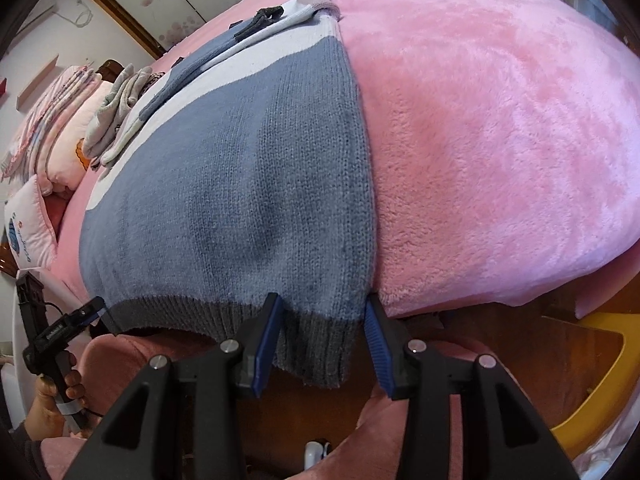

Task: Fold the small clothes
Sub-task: 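Grasp the ribbed hem of the sweater with both tools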

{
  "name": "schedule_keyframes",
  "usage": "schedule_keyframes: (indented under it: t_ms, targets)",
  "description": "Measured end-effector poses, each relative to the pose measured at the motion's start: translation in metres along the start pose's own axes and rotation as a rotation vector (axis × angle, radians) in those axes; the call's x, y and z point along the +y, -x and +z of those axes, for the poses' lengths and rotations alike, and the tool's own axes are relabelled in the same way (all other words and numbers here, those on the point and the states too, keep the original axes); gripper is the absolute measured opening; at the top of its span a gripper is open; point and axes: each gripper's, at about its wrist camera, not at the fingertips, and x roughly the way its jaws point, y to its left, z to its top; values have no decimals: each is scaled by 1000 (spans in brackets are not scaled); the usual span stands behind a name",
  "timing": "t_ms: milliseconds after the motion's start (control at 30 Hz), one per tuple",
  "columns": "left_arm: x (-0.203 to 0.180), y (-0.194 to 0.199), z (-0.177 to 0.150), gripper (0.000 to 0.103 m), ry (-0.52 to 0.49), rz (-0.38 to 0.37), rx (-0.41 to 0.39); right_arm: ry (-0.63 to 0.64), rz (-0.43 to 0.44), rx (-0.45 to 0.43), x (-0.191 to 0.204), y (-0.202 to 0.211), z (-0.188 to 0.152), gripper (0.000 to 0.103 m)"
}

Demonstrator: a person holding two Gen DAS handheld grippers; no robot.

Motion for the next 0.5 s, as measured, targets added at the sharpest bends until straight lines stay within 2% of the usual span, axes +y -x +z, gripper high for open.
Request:
schedule_keyframes:
  t_ms: [67,133,167,267,333,367,500]
  targets:
    - [-2,1,0,58,5,-13,8,-9,10,-2,-2,1,0,39]
    - [-4,3,1,47,-1,-23,14,-12,10,1,-3,1,-1,29]
    - [-5,4,2,45,-6,-27,16,-11,12,4,-4,2,-1,20]
    - [-8,8,3,32,-14,-26,20,-10,21,-5,-7,7,-2,17]
    - [-9,12,3,16,-16,-23,20,1,15,-14,-4,10,-3,16]
    - [-9,14,3,12,-18,-17,19,10,7,-20,-2,12,-4,15]
    - [-7,21,2,10,-22,-18,17,38,13,-37,8,19,-5,12]
